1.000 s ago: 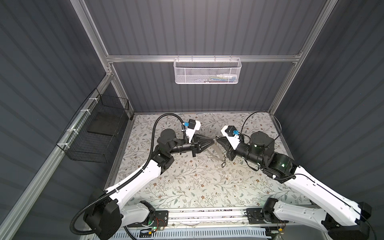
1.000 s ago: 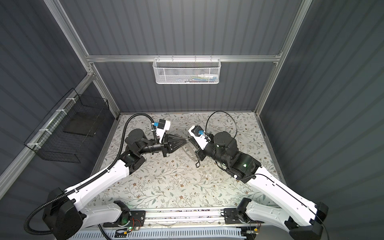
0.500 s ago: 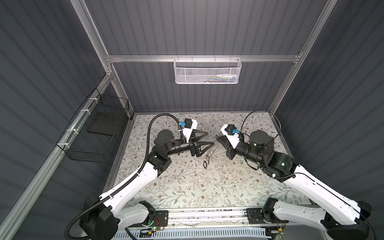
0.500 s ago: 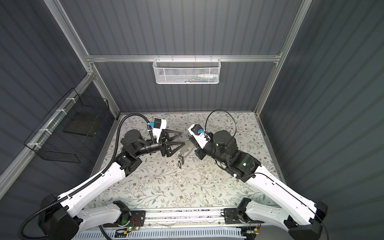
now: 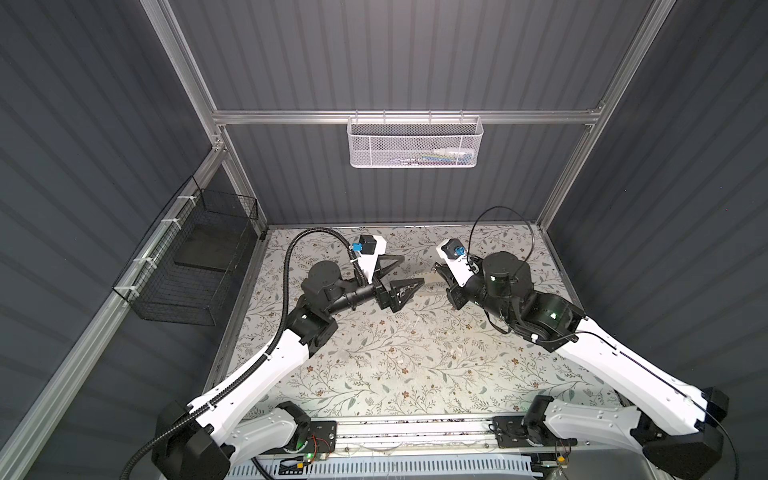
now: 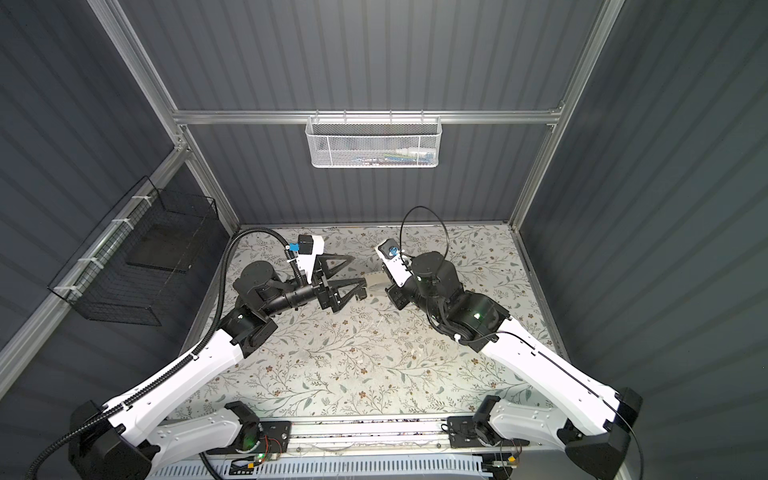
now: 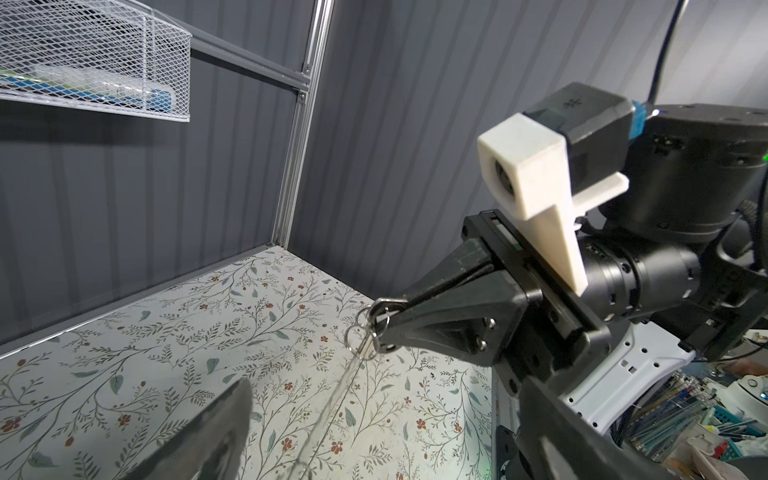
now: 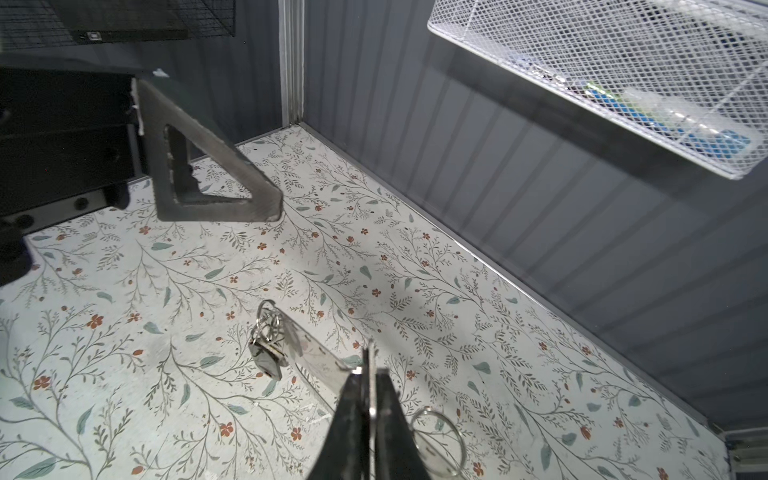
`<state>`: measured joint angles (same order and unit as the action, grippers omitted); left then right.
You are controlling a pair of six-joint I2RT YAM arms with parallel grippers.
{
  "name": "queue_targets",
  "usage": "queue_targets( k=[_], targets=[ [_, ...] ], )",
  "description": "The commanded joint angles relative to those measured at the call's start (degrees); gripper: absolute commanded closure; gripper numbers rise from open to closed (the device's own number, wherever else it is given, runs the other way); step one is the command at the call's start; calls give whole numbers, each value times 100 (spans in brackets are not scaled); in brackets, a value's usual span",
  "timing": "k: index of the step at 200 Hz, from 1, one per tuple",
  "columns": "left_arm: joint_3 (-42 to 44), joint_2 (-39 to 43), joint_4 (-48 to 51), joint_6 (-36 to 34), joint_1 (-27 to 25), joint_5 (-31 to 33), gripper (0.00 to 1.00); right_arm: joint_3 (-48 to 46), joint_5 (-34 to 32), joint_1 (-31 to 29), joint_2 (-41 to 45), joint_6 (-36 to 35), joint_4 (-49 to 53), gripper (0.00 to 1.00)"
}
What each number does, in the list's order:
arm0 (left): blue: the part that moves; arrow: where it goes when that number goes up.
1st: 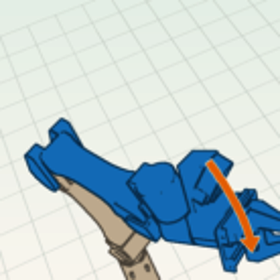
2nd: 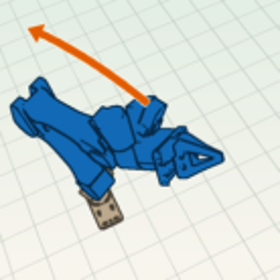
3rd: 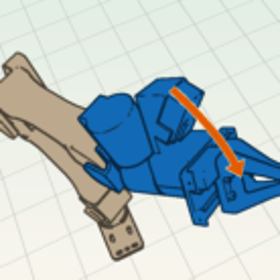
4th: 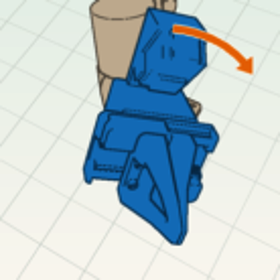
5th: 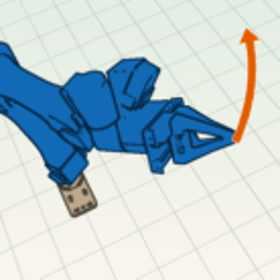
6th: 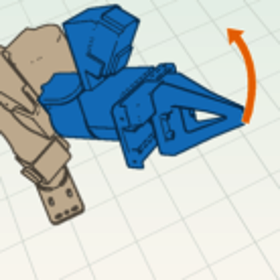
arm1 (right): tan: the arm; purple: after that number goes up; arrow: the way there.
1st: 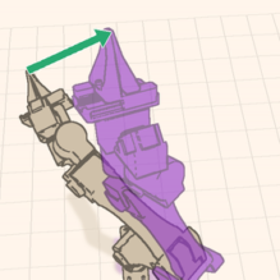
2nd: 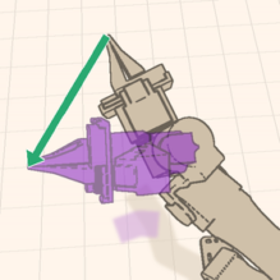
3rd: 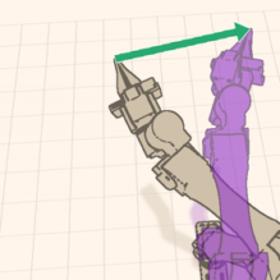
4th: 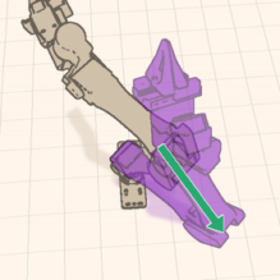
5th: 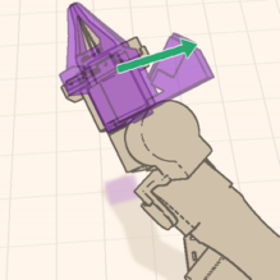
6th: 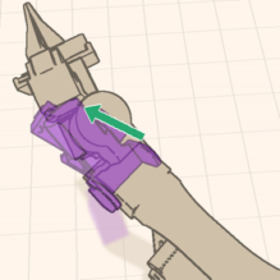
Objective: Put the keys on the keyring
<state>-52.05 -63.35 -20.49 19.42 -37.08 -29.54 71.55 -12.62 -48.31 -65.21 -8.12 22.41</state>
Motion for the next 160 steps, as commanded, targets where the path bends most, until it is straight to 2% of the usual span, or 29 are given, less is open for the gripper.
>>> queue_targets(
  k=[1,37,81,132,160],
  targets=[
    [17,164,93,-158,-1,183,0,253,-440,24,-191,101,178,92],
    [139,386,187,-220,-1,533,0,363,-471,82,-421,153,246,91],
    [392,907,476,-287,-1,1541,0,501,12,441,-897,211,159,91],
    [742,1487,669,-346,-1,1939,0,865,178,925,-2039,-106,-509,90],
    [732,1793,1035,-516,-1,2122,0,1357,539,1236,-2874,-65,-782,90]
  ],
)
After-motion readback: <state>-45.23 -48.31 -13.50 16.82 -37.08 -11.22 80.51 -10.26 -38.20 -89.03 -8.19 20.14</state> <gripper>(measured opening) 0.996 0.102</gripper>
